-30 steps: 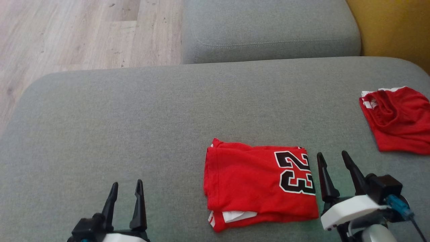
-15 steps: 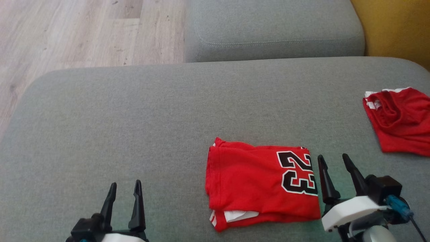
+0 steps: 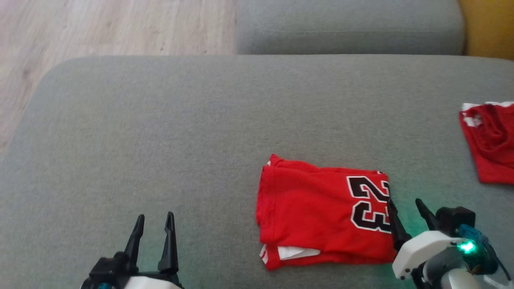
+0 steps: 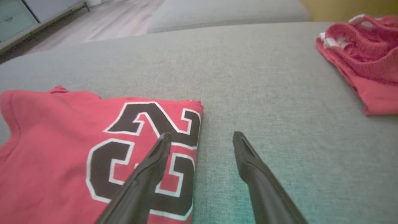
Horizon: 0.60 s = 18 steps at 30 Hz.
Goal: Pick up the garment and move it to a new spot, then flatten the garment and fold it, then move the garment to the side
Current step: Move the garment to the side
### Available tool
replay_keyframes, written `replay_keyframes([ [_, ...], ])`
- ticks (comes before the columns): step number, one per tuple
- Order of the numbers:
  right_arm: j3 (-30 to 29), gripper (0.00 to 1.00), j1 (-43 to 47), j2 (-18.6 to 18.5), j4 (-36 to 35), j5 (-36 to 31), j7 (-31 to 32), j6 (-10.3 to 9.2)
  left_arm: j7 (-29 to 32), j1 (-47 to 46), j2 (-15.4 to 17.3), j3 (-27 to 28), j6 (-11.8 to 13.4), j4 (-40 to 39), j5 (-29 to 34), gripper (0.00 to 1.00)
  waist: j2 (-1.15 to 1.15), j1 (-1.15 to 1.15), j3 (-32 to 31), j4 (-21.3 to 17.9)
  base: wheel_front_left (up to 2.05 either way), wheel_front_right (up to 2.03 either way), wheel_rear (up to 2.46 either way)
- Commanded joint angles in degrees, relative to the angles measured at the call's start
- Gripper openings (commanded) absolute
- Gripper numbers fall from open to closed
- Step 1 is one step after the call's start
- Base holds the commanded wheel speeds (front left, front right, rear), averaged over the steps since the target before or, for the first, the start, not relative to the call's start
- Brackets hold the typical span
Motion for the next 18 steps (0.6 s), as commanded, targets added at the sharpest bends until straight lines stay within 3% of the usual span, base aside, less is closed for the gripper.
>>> replay_keyframes([
  [1,1.22,1.00,-2.76,-0.29,-1.27,-0.19,0.11,0.18,-0.64,-2.87,0.14,1.44,-0.06,-1.69,0.15,1.00,0.00,-0.01,0.90,0.94,0.00,0.00,0.00],
  [13,2.76,1.00,-5.23,-0.29,6.64,2.07,4.89,0.18,-0.75,-3.97,-0.42,1.13,-0.30,-0.91,0.76,1.00,0.00,-0.01,3.12,3.81,0.00,0.00,0.00],
  [14,3.16,0.86,-5.44,-0.29,7.07,2.50,5.49,0.18,-0.76,-3.97,-0.44,1.16,-0.32,-0.87,0.79,1.00,0.00,-0.01,3.15,3.83,0.00,0.00,0.00],
  [16,3.87,0.34,-5.84,-0.29,7.61,3.41,6.35,0.18,-0.77,-3.89,-0.45,1.24,-0.40,-0.86,0.88,1.00,0.00,-0.01,3.19,3.72,0.00,0.00,0.00],
  [18,4.20,0.00,-6.27,-0.29,7.93,3.67,6.93,0.18,-0.77,-3.78,-0.50,1.23,-0.52,-0.96,1.04,1.00,0.00,-0.01,3.15,3.44,0.00,0.00,0.00],
])
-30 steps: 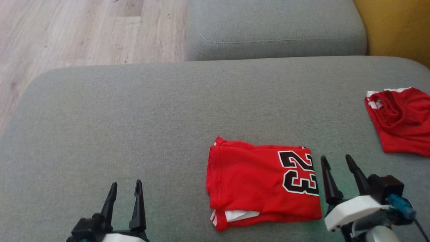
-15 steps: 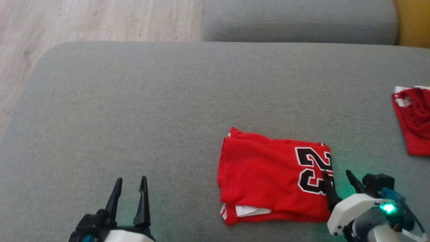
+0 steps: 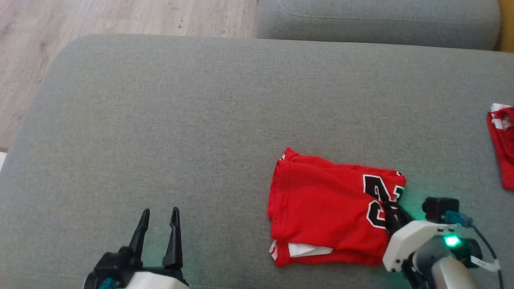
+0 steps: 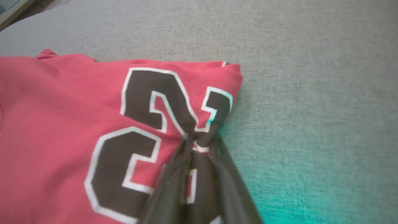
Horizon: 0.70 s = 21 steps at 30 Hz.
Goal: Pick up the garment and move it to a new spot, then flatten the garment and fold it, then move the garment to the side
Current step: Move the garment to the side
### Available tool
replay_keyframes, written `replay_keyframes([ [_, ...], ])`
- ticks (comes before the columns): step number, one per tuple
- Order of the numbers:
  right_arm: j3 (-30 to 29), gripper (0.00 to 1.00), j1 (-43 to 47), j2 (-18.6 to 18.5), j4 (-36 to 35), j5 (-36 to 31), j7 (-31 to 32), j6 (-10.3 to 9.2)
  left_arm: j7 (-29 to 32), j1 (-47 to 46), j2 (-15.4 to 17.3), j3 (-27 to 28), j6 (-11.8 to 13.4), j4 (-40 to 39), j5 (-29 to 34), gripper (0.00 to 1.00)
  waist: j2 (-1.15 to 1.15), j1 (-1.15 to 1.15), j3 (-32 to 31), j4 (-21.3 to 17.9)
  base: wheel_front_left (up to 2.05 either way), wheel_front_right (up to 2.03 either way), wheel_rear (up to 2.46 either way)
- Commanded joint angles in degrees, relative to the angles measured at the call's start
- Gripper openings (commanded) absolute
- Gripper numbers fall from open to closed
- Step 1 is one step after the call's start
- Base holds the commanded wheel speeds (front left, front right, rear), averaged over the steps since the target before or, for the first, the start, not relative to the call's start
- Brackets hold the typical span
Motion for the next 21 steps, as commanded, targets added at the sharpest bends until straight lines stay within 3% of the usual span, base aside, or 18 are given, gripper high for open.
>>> replay_keyframes([
  [1,2.07,0.00,-1.35,-0.03,0.01,0.02,0.87,0.18,-0.71,-2.40,-0.16,1.94,-0.03,-1.42,0.46,1.00,0.00,0.00,-0.07,-0.33,0.00,0.00,0.00],
  [9,0.11,0.00,-4.24,-0.03,-4.99,-0.40,0.25,0.18,-0.71,-1.61,-0.26,2.28,-0.16,-2.35,0.96,1.00,0.00,0.00,-0.20,-5.73,0.00,0.00,0.00],
  [21,-5.91,0.00,-6.76,-2.07,-18.53,-3.86,3.82,0.18,-0.72,-4.47,0.29,1.93,-0.71,-3.27,2.48,1.00,0.00,0.00,5.07,-20.94,0.00,0.00,0.00],
])
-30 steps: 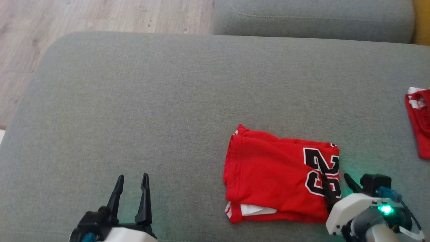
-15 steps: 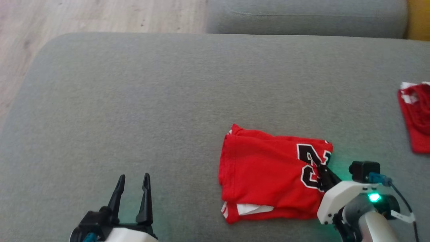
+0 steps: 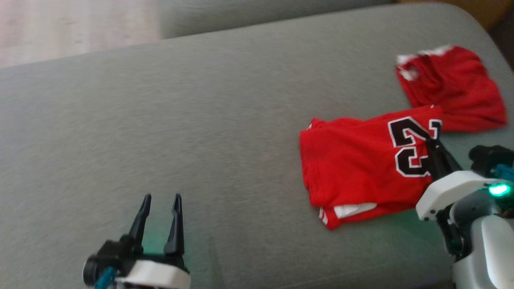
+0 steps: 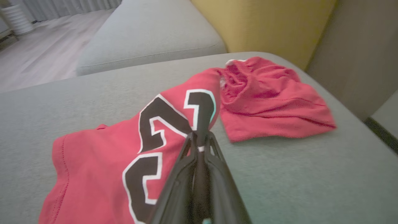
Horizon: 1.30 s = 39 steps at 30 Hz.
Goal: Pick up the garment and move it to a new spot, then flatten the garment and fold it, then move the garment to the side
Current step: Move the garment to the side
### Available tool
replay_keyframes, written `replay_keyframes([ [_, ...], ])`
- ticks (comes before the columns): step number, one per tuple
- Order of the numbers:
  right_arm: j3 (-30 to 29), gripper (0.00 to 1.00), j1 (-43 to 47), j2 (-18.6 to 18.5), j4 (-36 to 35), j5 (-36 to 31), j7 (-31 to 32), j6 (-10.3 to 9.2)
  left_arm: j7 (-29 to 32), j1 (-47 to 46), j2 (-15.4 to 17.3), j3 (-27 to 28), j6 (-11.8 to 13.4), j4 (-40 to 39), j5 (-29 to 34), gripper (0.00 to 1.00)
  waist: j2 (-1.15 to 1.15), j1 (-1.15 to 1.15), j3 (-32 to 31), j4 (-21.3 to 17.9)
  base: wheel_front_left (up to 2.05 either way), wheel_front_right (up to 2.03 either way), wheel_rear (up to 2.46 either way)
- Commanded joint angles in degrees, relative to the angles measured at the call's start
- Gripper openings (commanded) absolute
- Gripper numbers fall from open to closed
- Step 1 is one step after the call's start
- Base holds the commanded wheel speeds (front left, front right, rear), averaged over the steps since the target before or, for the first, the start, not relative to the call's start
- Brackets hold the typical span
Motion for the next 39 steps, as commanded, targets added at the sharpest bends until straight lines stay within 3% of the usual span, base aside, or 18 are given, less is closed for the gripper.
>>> replay_keyframes([
  [1,0.72,0.00,-2.86,-0.78,-3.46,-0.18,0.34,0.18,-0.70,-3.51,0.55,1.80,-0.23,-1.84,0.64,1.00,0.00,0.00,3.74,-6.17,0.00,0.00,0.00],
  [8,1.58,0.00,-5.48,-0.84,-4.60,0.26,0.48,0.18,-0.14,-6.93,1.33,0.96,-0.77,-2.13,1.31,1.00,0.00,0.00,7.00,-10.87,0.00,0.00,0.00],
  [13,3.95,0.00,-8.48,-1.00,-3.34,0.24,0.07,0.18,0.16,-8.67,1.39,0.33,-0.92,-1.75,1.46,1.00,0.00,0.00,7.50,-11.47,0.00,0.00,0.00],
  [22,5.55,0.00,-15.80,-3.07,-0.49,2.32,1.83,0.18,-0.21,-8.16,0.90,0.52,-0.69,-0.44,0.43,1.00,0.00,0.00,5.07,-6.54,0.00,0.00,0.00],
  [30,2.41,0.00,-23.42,-6.49,5.18,2.30,3.81,0.18,-0.55,-6.22,0.34,1.26,-0.52,-0.21,-0.48,1.00,0.00,0.00,3.28,-1.23,0.00,0.00,0.00],
  [39,-2.82,0.00,-27.92,-14.83,10.12,0.52,4.09,0.18,-0.67,-6.21,-0.02,1.35,-0.55,-0.95,-0.19,1.00,0.00,0.00,4.94,2.26,0.00,0.00,0.00],
])
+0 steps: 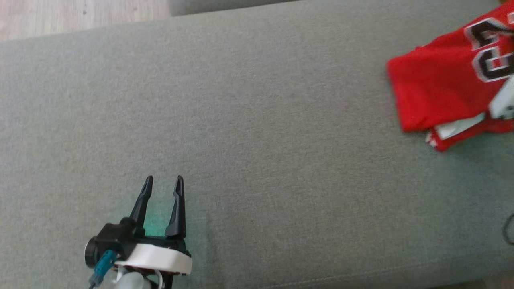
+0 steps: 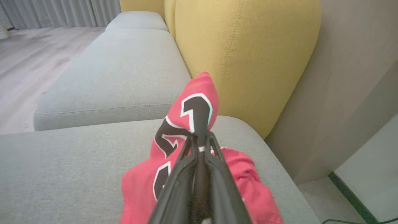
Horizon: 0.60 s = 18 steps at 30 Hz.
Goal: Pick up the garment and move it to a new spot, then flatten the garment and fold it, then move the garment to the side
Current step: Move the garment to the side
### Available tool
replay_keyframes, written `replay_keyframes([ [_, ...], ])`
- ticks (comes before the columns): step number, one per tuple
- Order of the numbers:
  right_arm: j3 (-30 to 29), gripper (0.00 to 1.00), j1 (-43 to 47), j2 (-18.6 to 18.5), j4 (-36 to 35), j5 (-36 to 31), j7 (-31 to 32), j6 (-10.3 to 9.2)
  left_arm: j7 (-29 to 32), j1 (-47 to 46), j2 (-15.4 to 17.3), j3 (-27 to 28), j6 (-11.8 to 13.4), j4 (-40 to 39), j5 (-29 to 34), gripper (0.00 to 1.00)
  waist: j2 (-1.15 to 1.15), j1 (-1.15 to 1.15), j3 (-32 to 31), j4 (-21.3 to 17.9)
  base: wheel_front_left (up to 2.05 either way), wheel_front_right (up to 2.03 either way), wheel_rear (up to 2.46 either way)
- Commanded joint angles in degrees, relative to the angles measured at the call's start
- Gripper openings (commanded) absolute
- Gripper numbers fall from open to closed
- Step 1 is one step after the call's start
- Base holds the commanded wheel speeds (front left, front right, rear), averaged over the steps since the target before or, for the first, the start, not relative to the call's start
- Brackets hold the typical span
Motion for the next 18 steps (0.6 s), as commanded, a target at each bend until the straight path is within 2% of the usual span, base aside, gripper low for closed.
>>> replay_keyframes([
  [1,-0.69,0.00,-3.23,-3.24,-1.58,-0.88,0.15,0.18,-0.69,-1.41,0.13,1.86,0.18,-2.03,0.33,1.00,0.00,0.00,1.30,0.74,0.00,0.00,0.00],
  [6,-4.31,0.00,-4.84,-6.28,0.80,-1.28,-0.40,0.18,-0.70,-2.36,0.29,1.58,0.10,-2.23,0.92,1.00,0.00,0.00,3.50,1.51,0.00,0.00,0.00],
  [9,-5.56,0.00,-5.22,-6.60,1.62,-0.77,-1.56,0.18,-0.70,-2.81,0.41,1.45,-0.02,-2.22,1.07,1.00,0.00,0.00,4.15,1.79,0.00,0.00,0.00],
  [10,-6.58,0.46,-5.39,-6.96,2.00,-0.98,-2.53,0.18,-0.70,-3.05,0.46,1.37,-0.08,-2.21,1.13,1.00,0.00,0.00,4.46,1.93,0.00,0.00,0.00],
  [11,-6.97,1.00,-5.41,-7.38,2.31,-1.28,-3.71,0.18,-0.71,-3.31,0.51,1.29,-0.12,-2.17,1.20,1.00,0.00,0.00,4.72,2.08,0.00,0.00,0.00],
  [18,-9.19,1.00,-4.37,-7.46,5.44,-2.88,-8.75,0.18,-0.71,-3.92,1.01,1.21,-0.13,-1.76,1.33,1.00,0.00,0.00,5.07,2.21,0.00,0.00,0.00],
])
